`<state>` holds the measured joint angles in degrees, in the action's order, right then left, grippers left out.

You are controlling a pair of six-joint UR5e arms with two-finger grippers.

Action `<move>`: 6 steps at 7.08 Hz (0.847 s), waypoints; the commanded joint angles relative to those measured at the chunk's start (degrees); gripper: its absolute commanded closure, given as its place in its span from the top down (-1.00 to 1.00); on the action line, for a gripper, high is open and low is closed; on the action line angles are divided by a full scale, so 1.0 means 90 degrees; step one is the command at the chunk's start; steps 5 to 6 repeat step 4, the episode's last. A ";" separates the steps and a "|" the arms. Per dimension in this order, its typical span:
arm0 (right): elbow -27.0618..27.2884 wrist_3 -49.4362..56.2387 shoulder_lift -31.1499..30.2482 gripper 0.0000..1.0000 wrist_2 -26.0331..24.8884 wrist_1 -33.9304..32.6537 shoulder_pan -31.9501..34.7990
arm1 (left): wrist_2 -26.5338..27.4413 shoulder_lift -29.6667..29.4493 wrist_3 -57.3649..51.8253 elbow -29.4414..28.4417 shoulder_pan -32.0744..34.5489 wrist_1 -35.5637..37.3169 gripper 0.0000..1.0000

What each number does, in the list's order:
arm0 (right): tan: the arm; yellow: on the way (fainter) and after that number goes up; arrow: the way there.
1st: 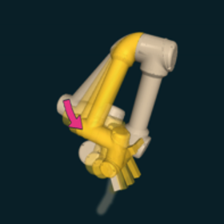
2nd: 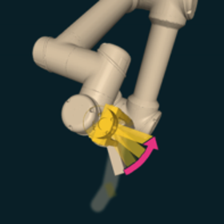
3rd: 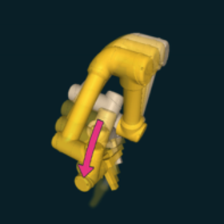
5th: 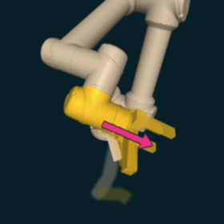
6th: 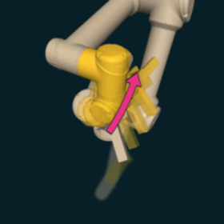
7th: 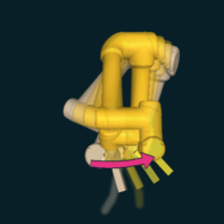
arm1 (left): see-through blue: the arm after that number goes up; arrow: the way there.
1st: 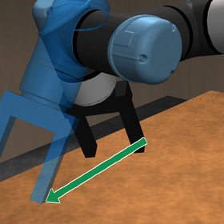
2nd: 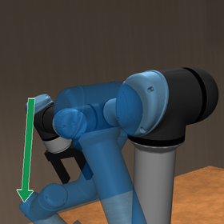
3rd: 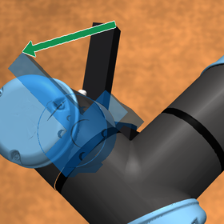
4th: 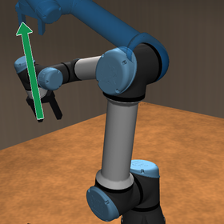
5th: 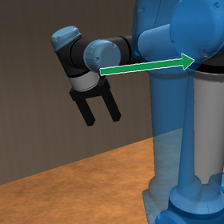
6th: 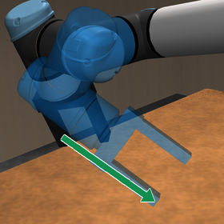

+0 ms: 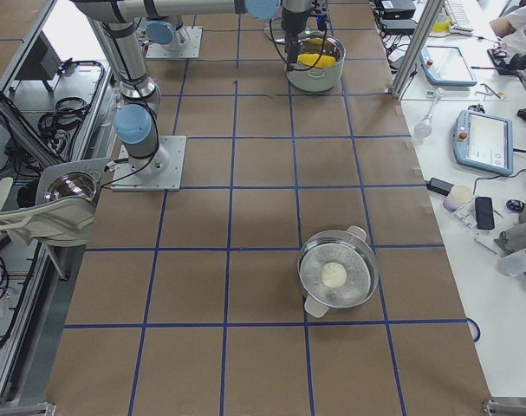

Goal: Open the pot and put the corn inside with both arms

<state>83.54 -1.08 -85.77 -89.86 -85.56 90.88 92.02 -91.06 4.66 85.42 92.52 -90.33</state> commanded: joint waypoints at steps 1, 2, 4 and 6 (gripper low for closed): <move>0.0004 -0.0007 -0.0079 1.00 0.0043 0.0112 -0.0068 | 0.0019 0.0058 -0.0341 0.0079 0.0071 0.0349 1.00; 0.0004 -0.0016 -0.0089 1.00 0.0043 0.0112 -0.0068 | 0.0019 0.0146 -0.0332 0.0099 0.0071 0.0330 1.00; 0.0004 -0.0075 -0.0108 1.00 0.0053 0.0189 -0.0068 | 0.0019 0.0156 -0.0332 0.0099 0.0071 0.0340 1.00; 0.0004 -0.0075 -0.0108 1.00 0.0053 0.0189 -0.0068 | 0.0019 0.0156 -0.0332 0.0099 0.0071 0.0340 1.00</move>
